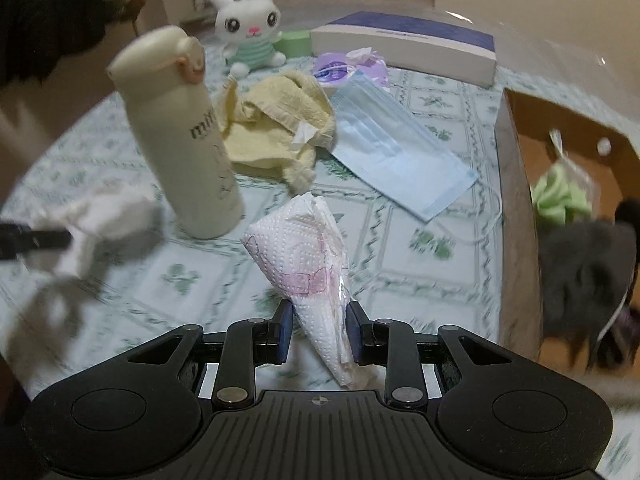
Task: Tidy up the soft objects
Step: 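Grasp the white cloth with the left tool while the right tool grasps the pink-printed tissue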
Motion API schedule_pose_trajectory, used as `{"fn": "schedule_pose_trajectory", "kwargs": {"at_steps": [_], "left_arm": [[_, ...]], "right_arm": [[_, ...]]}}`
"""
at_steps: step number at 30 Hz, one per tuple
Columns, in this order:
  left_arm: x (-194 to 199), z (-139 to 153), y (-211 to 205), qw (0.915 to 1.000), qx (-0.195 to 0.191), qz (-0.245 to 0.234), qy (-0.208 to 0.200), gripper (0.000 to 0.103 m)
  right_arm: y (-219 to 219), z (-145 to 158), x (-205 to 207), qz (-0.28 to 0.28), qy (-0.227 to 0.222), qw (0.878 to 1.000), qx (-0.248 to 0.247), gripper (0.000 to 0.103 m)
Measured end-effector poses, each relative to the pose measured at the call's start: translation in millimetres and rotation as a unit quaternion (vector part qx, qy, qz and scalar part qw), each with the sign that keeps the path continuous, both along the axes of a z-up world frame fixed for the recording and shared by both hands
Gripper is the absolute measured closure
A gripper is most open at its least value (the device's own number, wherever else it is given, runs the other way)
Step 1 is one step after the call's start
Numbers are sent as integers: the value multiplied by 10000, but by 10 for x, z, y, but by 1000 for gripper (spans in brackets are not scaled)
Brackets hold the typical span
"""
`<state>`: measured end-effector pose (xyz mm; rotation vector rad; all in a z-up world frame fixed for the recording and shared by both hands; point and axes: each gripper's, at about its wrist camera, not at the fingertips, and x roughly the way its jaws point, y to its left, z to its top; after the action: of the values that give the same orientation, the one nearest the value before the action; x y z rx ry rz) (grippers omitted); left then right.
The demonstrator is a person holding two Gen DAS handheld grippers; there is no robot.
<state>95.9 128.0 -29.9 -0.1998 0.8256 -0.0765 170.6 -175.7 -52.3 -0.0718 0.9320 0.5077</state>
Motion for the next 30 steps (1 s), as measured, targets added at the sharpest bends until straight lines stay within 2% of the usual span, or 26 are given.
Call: {"fn": "schedule_pose_trajectory", "kwargs": {"at_steps": [3,8,13,20,30], "left_arm": [[-123,29,-192,9995,-284,81,-101,89],[-288,89,-572,9984,-524,-36,-214,89],[-353,167,-970,9976,-535,-309,-317,89],[-305,323,-1461,9942,-585,-753,-497,89],[-110,495,-2162,9860,-541,-1411,-698,89]], "right_arm": [[-47,42,-136,-177,59,9993,321,74],[-214,106,-370,-512,200,9951,822,74],[-464,168,-573,-886,249,9894,1126,74],[-923,322,-773,-1412,140,9818,1265,74],[-1753,552,-907,-2355,-143,9591,1563,74]]}}
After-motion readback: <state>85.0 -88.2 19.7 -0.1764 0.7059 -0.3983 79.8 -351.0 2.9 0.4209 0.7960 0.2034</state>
